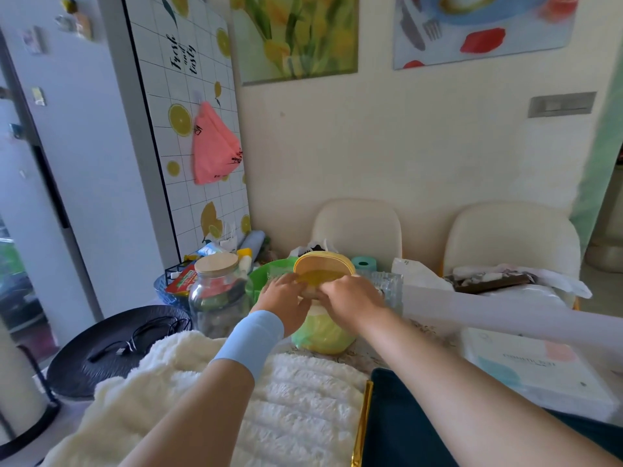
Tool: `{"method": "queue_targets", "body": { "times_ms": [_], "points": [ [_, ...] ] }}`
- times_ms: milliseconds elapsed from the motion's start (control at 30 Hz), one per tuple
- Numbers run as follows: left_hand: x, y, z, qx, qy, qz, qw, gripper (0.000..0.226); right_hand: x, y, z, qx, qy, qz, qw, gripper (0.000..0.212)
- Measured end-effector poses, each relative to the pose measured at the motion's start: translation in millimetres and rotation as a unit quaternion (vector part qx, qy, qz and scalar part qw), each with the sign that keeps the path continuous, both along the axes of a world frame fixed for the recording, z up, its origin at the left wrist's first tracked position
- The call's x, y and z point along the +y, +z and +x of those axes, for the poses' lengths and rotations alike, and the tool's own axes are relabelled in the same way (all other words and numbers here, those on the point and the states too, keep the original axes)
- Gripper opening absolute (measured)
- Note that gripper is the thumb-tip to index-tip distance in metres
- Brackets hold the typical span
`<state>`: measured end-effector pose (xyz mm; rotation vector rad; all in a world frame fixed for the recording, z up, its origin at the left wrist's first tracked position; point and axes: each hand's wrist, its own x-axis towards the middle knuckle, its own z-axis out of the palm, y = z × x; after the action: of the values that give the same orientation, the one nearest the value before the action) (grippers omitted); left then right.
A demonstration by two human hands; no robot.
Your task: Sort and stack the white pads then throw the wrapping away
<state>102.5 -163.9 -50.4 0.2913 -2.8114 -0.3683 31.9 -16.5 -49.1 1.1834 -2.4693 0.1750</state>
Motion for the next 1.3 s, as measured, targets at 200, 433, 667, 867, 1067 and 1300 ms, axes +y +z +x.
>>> {"method": "queue_targets", "body": {
  "times_ms": [200, 433, 667, 867, 1067, 1300],
  "points": [
    [3, -15, 7, 0.054, -0.053, -0.073, 0.994, 0.043, 2, -8, 0, 0.023, 0.025, 0.017, 0.999, 0.050],
    [8, 10, -2, -0.029, -0.041, -0.123, 0.991, 0.038, 10, -3, 2, 0.042, 0.058, -0.013, 0.997, 0.045],
    [14, 37, -3, 0.139, -0.012, -0.033, 0.990, 0.048, 14, 21, -9, 0.046, -0.033, -0.117, 0.991, 0.061],
    [21, 39, -8, 0.051, -0.039, 0.001, 0.998, 0.061, 19, 12, -1, -0.093, -0.039, -0.056, 0.993, 0.061],
    [23, 29, -2, 0.033, -0.037, 0.040, 0.998, 0.054, 25, 1, 19, -0.012, 0.022, -0.203, 0.979, 0.044],
    [24, 19, 11, -0.012, -0.036, 0.062, 0.997, 0.058, 22, 2, 22, -0.148, -0.026, -0.107, 0.983, 0.059]
  ]
}}
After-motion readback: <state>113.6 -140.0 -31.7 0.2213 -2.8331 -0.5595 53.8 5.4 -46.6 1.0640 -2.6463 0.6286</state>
